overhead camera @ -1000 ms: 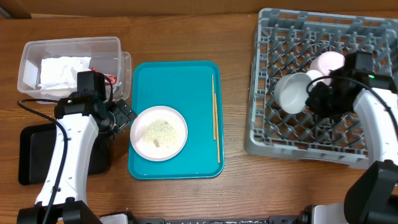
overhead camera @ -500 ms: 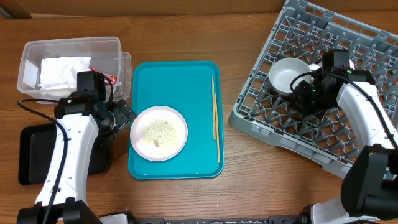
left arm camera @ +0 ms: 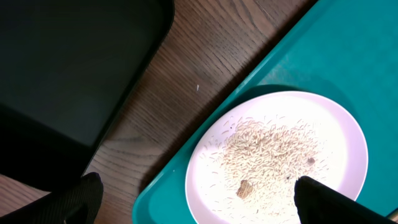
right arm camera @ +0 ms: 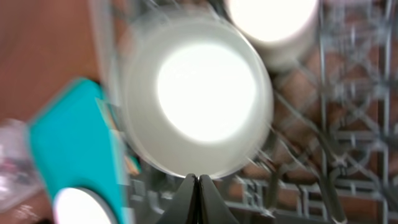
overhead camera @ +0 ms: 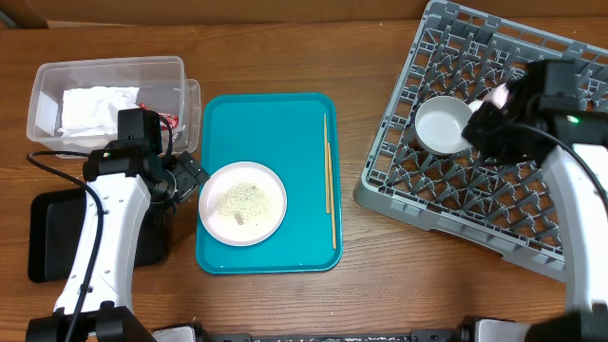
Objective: Sort waste into correct bins and load items into the dishwasher
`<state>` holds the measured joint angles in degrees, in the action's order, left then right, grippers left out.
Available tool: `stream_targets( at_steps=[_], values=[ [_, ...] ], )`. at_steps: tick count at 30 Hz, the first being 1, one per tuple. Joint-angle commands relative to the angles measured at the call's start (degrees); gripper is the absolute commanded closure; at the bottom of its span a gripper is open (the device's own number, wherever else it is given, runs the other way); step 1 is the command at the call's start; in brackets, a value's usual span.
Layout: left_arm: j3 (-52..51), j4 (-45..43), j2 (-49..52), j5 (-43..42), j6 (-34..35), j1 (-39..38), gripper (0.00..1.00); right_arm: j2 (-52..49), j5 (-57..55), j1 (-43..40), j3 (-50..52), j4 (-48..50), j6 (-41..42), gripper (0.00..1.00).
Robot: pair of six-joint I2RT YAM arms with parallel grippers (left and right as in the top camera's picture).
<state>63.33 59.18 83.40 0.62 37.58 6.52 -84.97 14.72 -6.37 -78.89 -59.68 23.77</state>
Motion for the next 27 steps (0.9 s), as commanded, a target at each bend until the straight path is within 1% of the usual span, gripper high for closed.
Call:
stream_targets(
  at_steps=[1, 5, 7, 9, 15, 17, 21, 24, 27],
  values=[
    [0.02, 0.13, -0.15, -0.09, 0.79, 0.22, 0.00, 2.86, 0.83, 0.00, -2.27, 2.56, 0.48, 0.95],
    [0.02, 0.13, -0.15, -0.09, 0.79, 0.22, 0.00, 0.37, 2.54, 0.66, -2.19, 5.64, -1.14, 0.94],
    [0.02, 0.13, -0.15, -0.07, 0.79, 0.22, 0.00, -2.49, 2.40, 2.97, -2.19, 8.52, -6.78, 0.73],
    [0.02, 0.13, -0.15, -0.07, 0.76, 0.22, 0.00, -4.74, 0.52, 5.73, -2.19, 10.14, -9.70, 0.60],
    [0.02, 0.13, -0.15, -0.07, 0.76, 0.22, 0.00, -7.91, -14.21, 15.93, -2.19, 12.15, -10.34, 0.57],
    [0.02, 0.13, -0.15, -0.09, 0.76, 0.22, 0.00, -8.31, -19.32, 19.45, -2.19, 12.96, -10.32, 0.51],
    [0.02, 0.11, -0.15, -0.09, 0.76, 0.22, 0.00, -10.71, -28.72, 24.41, -2.19, 14.69, -9.22, 0.47],
    [0.02, 0.13, -0.15, -0.07, 0.79, 0.22, 0.00, -13.92, -34.69, 24.74, -2.19, 14.62, -6.32, 0.47],
    [0.02, 0.13, -0.15, -0.07, 0.79, 0.22, 0.00, -17.25, -35.69, 24.72, -2.19, 14.60, -6.16, 0.47]
  ],
)
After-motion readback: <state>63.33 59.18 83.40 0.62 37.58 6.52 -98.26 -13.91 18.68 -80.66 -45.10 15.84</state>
